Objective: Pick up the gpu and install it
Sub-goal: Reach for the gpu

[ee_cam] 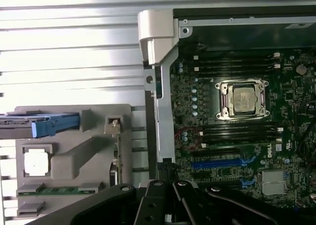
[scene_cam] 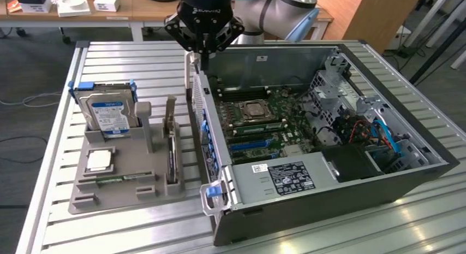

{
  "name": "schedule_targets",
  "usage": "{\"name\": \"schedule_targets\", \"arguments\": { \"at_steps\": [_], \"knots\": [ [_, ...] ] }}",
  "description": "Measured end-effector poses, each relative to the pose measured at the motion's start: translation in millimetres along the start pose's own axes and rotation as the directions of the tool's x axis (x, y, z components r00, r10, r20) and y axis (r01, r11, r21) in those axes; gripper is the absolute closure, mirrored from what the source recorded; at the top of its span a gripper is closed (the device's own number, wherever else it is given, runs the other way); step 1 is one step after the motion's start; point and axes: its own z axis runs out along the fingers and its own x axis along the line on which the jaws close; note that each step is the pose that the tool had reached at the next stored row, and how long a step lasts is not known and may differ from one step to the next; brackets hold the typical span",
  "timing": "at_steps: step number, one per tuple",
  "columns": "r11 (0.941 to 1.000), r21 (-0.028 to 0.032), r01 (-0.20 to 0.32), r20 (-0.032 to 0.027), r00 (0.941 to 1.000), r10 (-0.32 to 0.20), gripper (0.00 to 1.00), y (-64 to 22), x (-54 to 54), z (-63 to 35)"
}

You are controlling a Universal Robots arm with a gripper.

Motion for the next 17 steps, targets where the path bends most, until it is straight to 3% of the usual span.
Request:
{"name": "schedule_targets", "arguments": {
  "at_steps": [17],
  "knots": [
    [1.0000,0.0000,0.000,0.0000,1.0000,0.000,0.89,-3.0,39.7,0.5]
  ]
}}
